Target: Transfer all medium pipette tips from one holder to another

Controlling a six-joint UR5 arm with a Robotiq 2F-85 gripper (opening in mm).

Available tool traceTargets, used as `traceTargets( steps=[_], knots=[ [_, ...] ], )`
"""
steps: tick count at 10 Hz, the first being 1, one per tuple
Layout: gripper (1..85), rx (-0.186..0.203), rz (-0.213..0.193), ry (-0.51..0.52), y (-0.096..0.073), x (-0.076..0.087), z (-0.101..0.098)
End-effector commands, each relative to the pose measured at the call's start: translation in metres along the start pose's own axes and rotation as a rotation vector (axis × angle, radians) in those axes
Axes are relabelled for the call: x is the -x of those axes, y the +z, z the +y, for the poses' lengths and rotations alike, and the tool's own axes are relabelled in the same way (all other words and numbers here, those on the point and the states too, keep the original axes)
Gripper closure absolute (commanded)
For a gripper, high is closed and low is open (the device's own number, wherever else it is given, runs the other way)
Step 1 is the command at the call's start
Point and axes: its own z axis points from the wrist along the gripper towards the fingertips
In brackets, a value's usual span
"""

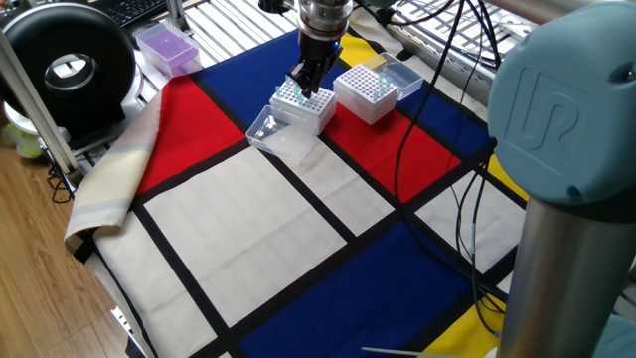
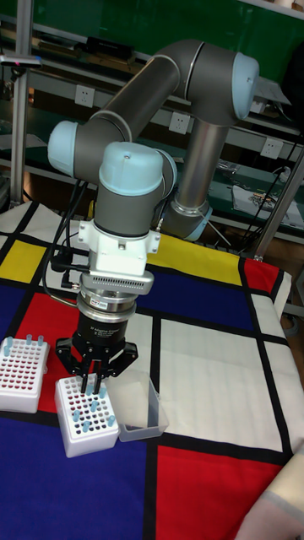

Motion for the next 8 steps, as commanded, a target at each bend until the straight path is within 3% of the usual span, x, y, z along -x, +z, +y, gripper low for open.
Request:
traceTargets(
  steps=[1,3,5,6,8],
  knots=[
    [66.7,0.003,-0.006,0.024,0.0002,0.0016,0.0004],
    [76.0,0.002,-0.008,0.042,0.001,0.0018,0.0008],
    [78.0,-0.003,-0.012,0.059,0.0,0.0028,0.0005],
    [84.0,-0.016,-0.012,0.07,-0.0019,0.0028,-0.0013],
    [84.0,-0.013,-0.015,0.092,-0.0037,0.0044,0.0011]
  ],
)
